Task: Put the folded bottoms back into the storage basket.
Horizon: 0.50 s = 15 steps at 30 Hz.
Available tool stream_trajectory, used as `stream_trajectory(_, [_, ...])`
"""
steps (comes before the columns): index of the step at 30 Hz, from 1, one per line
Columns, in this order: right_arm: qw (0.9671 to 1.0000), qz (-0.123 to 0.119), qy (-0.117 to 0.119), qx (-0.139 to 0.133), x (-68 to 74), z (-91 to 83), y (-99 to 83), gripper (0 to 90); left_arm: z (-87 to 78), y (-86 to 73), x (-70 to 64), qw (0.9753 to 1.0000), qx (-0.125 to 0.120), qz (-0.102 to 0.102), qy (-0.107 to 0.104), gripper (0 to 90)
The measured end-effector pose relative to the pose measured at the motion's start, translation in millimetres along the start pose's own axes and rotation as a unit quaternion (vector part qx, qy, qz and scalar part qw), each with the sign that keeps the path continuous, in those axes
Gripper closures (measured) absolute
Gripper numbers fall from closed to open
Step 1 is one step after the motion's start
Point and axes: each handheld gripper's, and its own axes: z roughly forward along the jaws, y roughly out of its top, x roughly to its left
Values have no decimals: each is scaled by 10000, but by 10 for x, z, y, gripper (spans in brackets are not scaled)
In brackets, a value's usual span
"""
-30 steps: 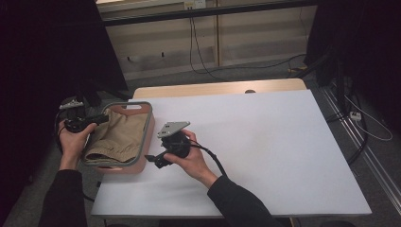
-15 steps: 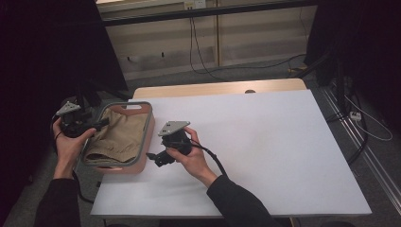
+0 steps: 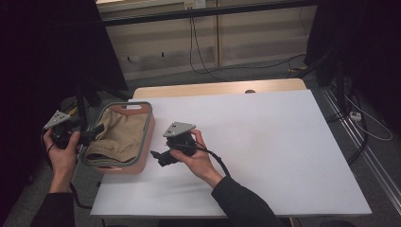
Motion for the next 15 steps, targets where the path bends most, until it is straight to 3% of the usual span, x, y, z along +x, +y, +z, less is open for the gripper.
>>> stream_trajectory(9, [9999,-57,-140,-59,-10,-129,-65,43,-219,-80,-147,9999,-101,-78,52,71])
stream_trajectory(12, [9998,-70,-190,-20,-19,-163,-77,36,-244,-132,-182,9997,-140,-194,-46,71])
stream_trajectory(15, [9998,-19,-212,-43,-30,-202,-85,24,-286,-176,-230,9999,-71,-73,-67,73])
